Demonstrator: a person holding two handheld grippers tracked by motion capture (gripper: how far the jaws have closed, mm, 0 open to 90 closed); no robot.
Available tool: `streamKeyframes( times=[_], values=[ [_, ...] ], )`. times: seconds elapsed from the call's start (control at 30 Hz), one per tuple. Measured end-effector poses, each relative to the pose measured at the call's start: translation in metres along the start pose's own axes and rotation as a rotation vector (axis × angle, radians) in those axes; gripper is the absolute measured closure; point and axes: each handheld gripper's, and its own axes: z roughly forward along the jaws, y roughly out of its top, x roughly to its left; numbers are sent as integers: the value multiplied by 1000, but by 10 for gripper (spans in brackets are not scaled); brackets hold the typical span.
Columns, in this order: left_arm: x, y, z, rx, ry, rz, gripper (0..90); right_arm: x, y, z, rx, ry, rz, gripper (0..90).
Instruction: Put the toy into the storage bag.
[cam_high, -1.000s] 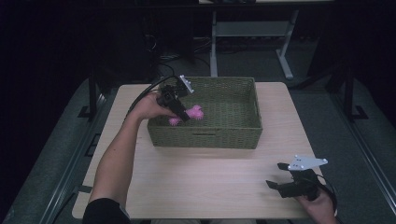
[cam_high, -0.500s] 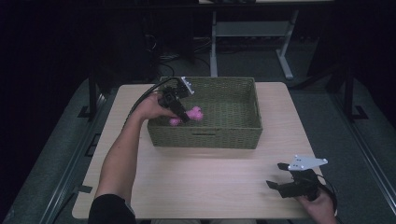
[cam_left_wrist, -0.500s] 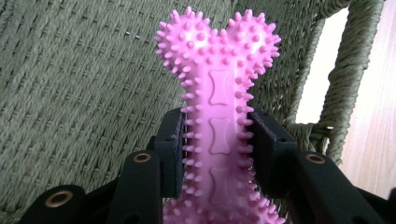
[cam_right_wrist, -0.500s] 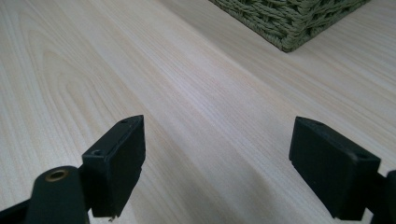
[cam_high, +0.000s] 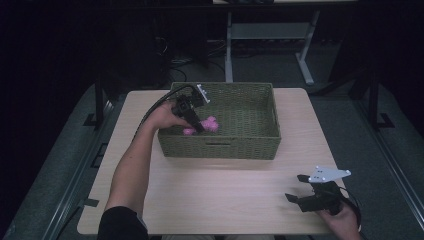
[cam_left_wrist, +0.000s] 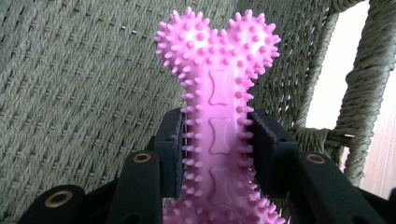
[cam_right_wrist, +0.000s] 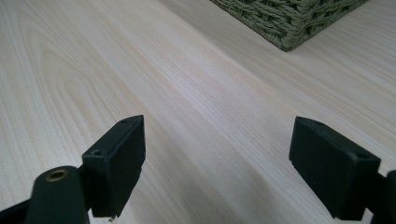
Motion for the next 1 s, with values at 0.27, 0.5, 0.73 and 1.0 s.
streamKeyframes(
  times=[0.27,0.5,0.73,1.0],
  values=[
    [0,0,1,-2,3,1,574,0,0,0,0,0,1,181],
    [0,2,-1,-22,13,-2,510,0,0,1,0,2,4,181],
    [-2,0,-6,-40,6,-23,492,1,0,1,1,1,0,181],
    [-10,1,-13,-45,12,-8,470,3,1,2,2,2,-3,181]
  ],
)
